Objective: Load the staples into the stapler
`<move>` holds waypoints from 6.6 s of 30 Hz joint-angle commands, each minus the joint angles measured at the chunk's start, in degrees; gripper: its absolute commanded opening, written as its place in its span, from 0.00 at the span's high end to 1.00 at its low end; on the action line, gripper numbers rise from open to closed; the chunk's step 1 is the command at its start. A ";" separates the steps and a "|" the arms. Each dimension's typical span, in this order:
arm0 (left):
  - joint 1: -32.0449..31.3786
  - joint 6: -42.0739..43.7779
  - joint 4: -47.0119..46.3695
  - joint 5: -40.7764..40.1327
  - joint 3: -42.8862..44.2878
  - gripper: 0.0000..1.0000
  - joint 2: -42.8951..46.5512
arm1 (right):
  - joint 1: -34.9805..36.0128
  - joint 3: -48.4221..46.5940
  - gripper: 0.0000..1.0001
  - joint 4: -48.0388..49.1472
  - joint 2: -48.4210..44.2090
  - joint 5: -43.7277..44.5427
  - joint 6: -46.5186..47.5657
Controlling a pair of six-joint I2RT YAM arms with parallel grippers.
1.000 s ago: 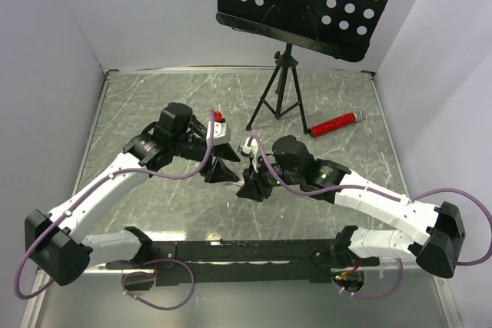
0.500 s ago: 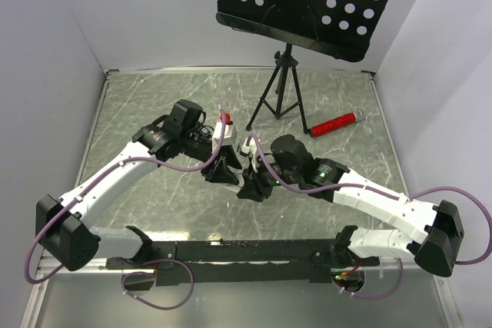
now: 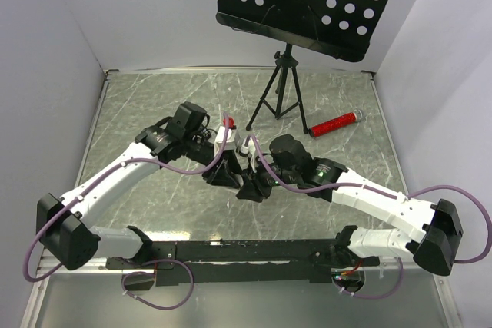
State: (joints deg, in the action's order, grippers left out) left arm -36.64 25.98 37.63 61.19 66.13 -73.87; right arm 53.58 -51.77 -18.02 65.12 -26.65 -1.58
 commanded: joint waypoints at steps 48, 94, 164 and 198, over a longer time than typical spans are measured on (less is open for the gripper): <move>-2.55 -43.73 -66.01 -27.53 -24.56 0.99 16.91 | -12.54 8.79 0.41 15.65 -13.27 15.05 -39.36; -9.41 -59.20 -74.10 -66.82 -45.65 0.99 36.42 | -23.61 15.03 1.00 23.29 -28.47 27.96 -58.79; -15.92 -22.11 11.94 -55.21 27.83 0.88 -18.59 | -22.64 17.49 1.00 24.26 -17.49 17.69 -49.74; -21.10 -8.31 25.57 -60.48 7.26 0.94 -21.31 | -22.73 23.20 0.33 5.54 -27.60 30.87 -38.58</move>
State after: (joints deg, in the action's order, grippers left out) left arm -56.34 15.86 61.47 -0.56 73.19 -93.32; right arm 30.76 -29.45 -15.03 36.62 3.68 -41.36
